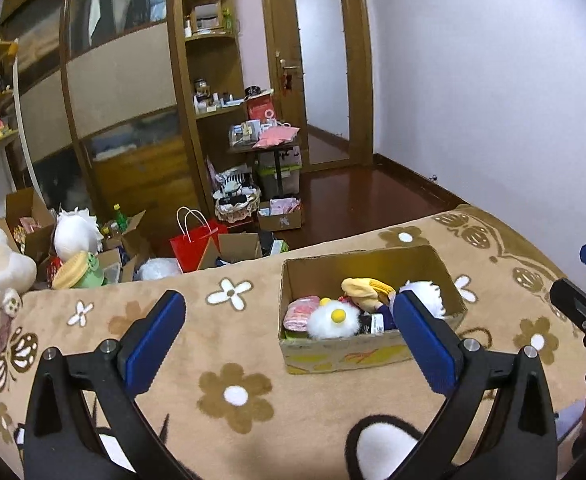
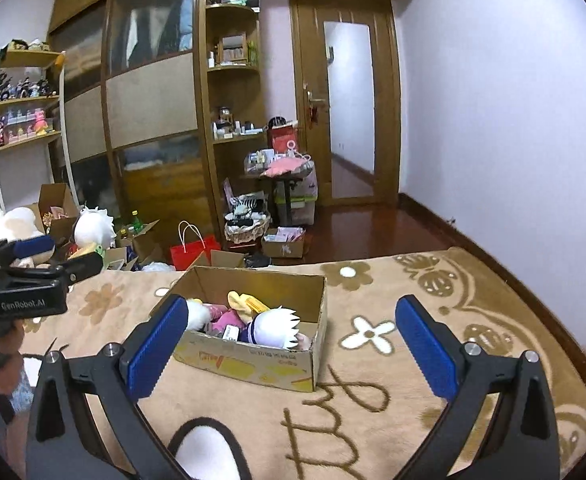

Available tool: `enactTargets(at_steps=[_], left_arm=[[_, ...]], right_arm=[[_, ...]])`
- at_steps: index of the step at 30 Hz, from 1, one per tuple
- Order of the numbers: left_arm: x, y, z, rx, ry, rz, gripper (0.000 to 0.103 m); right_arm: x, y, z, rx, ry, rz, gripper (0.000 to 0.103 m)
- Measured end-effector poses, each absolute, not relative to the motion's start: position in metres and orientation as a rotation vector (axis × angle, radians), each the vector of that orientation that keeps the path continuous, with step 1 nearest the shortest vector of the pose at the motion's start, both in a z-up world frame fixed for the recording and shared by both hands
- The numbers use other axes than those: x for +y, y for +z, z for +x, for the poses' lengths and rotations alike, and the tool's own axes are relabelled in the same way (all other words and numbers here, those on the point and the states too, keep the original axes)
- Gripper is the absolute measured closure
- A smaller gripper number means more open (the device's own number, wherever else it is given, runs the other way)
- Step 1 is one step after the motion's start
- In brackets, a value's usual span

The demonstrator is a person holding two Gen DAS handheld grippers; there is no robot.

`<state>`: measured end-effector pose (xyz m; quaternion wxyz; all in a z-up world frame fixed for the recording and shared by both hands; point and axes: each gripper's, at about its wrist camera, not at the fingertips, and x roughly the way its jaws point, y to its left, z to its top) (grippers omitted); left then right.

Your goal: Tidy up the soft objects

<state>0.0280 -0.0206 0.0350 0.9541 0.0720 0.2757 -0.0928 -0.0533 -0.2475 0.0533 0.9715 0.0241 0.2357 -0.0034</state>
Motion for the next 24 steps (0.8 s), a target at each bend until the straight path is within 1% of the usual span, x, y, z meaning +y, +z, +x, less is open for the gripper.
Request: enactTargets(at_steps=[7, 12, 15, 24], left_arm=[[-0.019, 0.034, -0.009, 0.542, -0.211, 0.165, 0.001], [-0.022, 0.03, -0.028, 0.484, -0.2, 0.207, 0.001], [-0.023, 0.025, -0.03, 0.468, -0.195, 0.219, 0.001], [-0.023, 0.012, -0.022, 0.494, -0.189, 0.245, 0.001]], right_arm=[[-0.252, 0.058, -0.081, 0.475, -0.006, 0.072, 0.0], [-0.252, 0.058, -0.088, 0.477, 0.008, 0.085, 0.0], [-0.252, 0.053, -0.088, 0.487, 0.003, 0.082, 0.0], [-0.257, 0.042, -0.083, 0.524, -0.01, 0.091, 0.0]])
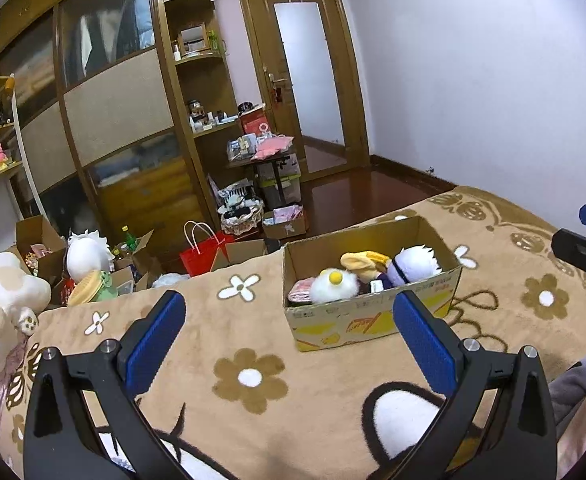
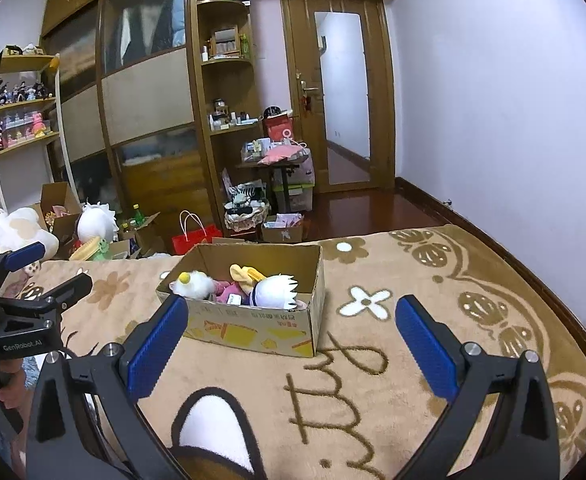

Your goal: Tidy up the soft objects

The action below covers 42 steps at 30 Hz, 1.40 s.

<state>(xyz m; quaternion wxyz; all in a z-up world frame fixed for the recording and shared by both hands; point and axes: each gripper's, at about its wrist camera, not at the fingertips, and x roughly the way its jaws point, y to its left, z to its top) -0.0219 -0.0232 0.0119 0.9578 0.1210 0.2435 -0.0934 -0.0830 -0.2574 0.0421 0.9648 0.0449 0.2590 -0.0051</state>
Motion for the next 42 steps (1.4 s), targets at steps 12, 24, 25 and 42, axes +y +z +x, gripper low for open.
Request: enactTargets(at_steps=[12, 24, 25, 42], left_arm=[[-0.021, 0.008, -0.019, 0.512, -0.201, 0.234, 0.001], [-0.024, 0.003, -0.02, 0.519, -0.202, 0.236, 0.001], [-0.024, 0.003, -0.02, 0.52, -0.203, 0.236, 0.001], [-0.025, -0.001, -0.021, 0.529, -0.208, 0.23, 0.001]], right_arm=[[-0.26, 0.039, -0.081, 0.535, -0.016, 0.098, 0.0], [-0.26, 0.038, -0.081, 0.533, -0.016, 0.099, 0.0], [-0.26, 0.038, -0.081, 0.533, -0.017, 0.099, 0.0], [-0.261, 0.038, -0.08, 0.533, -0.019, 0.101, 0.0]])
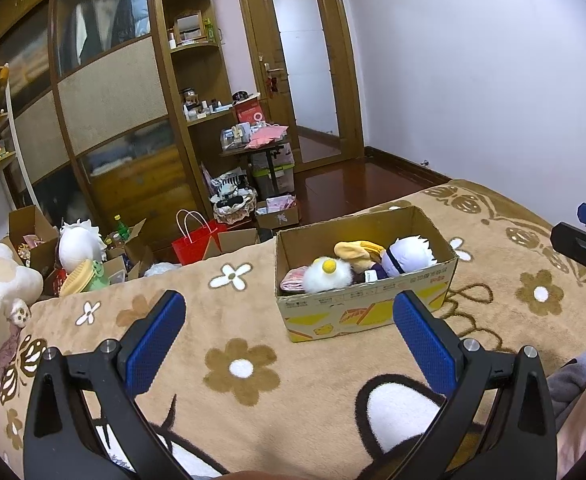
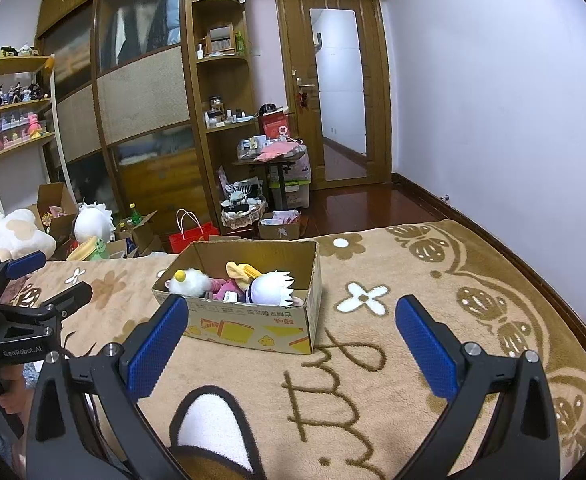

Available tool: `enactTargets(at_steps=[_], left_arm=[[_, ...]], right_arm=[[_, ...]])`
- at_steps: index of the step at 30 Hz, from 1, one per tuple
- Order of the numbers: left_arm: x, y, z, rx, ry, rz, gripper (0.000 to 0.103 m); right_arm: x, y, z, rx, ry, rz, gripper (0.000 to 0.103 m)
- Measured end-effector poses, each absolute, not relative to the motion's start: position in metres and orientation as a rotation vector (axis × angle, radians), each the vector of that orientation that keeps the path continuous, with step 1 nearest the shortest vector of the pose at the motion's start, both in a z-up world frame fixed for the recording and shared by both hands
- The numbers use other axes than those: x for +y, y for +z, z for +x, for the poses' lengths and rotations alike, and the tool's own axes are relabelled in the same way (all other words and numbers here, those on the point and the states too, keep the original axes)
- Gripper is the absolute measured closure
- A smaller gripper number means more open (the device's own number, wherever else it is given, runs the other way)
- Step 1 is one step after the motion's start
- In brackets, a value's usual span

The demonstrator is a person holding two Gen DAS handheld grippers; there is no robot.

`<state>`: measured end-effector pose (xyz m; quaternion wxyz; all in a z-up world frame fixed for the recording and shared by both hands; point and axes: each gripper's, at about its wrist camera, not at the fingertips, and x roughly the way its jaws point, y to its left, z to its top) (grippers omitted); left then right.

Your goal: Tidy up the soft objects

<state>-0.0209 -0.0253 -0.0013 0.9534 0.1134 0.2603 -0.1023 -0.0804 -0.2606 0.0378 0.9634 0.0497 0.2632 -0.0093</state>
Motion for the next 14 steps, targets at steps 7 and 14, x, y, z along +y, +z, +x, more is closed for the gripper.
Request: enactTargets(at_steps=[7, 14], left_arm=[[-0.0244, -0.0013, -0.0214, 0.528, -0.198, 0.232, 0.001], [-0.0237, 0.0001, -0.0214, 0.53, -0.195, 0.233, 0.001]], right_arm=[[-0.2617, 0.0379, -0.0807, 0.534, -0.018, 0.098, 0.0], [-0.2624, 0.0377, -0.0808, 0.534, -0.02, 0.099, 0.0]])
